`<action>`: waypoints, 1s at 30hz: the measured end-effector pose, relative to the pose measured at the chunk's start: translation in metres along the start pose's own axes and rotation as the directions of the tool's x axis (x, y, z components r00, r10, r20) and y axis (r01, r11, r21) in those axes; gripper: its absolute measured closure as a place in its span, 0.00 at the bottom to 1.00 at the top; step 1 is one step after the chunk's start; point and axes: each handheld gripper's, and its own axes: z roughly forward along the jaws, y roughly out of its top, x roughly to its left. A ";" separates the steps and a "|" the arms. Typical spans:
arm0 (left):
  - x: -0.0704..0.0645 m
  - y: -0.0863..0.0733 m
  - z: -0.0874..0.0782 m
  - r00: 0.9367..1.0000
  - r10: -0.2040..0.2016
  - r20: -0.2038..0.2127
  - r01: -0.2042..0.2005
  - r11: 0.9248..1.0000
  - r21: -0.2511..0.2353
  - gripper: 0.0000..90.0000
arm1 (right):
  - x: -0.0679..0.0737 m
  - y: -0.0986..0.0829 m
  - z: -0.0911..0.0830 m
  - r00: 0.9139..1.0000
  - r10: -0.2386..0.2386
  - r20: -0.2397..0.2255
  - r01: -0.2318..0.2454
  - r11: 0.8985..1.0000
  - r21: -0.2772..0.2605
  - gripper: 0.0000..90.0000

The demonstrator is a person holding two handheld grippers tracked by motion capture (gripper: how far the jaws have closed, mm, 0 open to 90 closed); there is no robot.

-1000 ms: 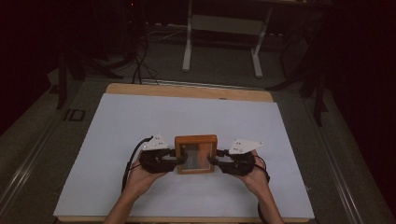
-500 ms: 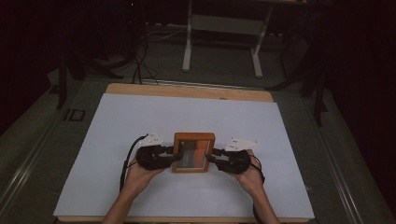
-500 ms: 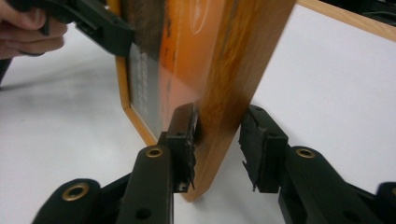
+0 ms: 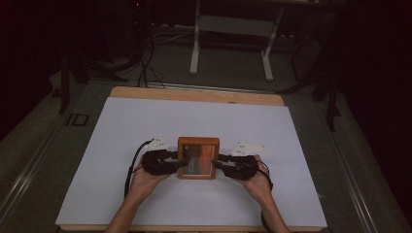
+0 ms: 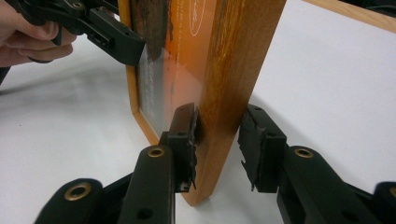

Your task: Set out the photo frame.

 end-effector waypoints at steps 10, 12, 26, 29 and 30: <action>0.009 -0.001 0.007 0.999 -0.041 -0.006 0.041 0.999 -0.033 0.63 | -0.008 -0.001 0.008 0.998 0.059 0.000 -0.059 0.998 0.001 0.72; 0.011 -0.001 0.009 0.999 -0.044 -0.002 0.044 0.998 -0.035 0.63 | -0.009 -0.002 0.010 0.998 0.063 0.004 -0.063 0.998 0.007 0.72; 0.013 0.002 0.013 0.999 -0.044 -0.011 0.044 0.998 -0.034 0.61 | -0.011 -0.007 0.014 0.997 0.081 -0.014 -0.080 0.996 0.036 0.71; 0.014 0.002 0.013 0.999 -0.048 -0.010 0.047 0.998 -0.034 0.61 | -0.011 -0.007 0.016 0.997 0.076 -0.015 -0.076 0.996 0.041 0.71; 0.014 0.002 0.013 0.999 -0.048 -0.009 0.047 0.998 -0.033 0.61 | -0.010 -0.007 0.016 0.997 0.073 -0.014 -0.072 0.996 0.044 0.70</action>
